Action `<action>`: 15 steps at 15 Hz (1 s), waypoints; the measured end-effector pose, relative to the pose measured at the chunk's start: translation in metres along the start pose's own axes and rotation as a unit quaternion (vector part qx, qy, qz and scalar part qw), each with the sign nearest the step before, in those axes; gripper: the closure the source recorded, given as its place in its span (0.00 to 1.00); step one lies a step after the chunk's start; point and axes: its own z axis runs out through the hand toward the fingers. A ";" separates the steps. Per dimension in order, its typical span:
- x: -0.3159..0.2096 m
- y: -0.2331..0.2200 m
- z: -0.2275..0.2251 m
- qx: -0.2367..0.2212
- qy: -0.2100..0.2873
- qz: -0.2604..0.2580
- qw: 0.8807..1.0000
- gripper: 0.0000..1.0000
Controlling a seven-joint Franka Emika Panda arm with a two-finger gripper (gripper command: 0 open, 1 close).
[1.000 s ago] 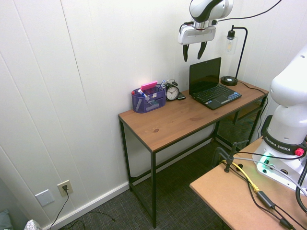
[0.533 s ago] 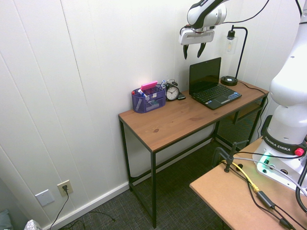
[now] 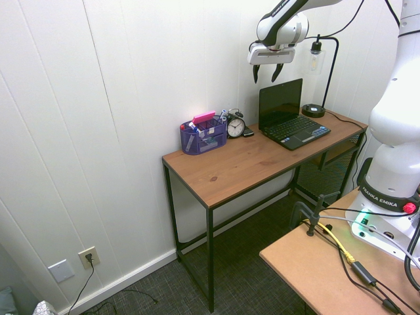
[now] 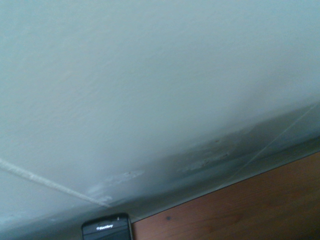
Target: Close the laptop lid
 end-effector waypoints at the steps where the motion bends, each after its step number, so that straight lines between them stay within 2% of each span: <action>1: 0.009 0.002 0.004 0.003 0.001 0.002 1.000 0.00; 2: 0.016 0.003 0.008 0.002 0.001 0.005 1.000 0.00; 3: 0.021 0.006 0.014 0.000 0.002 0.007 1.000 1.00; 15: 0.057 0.023 0.056 0.001 -0.012 0.046 0.999 1.00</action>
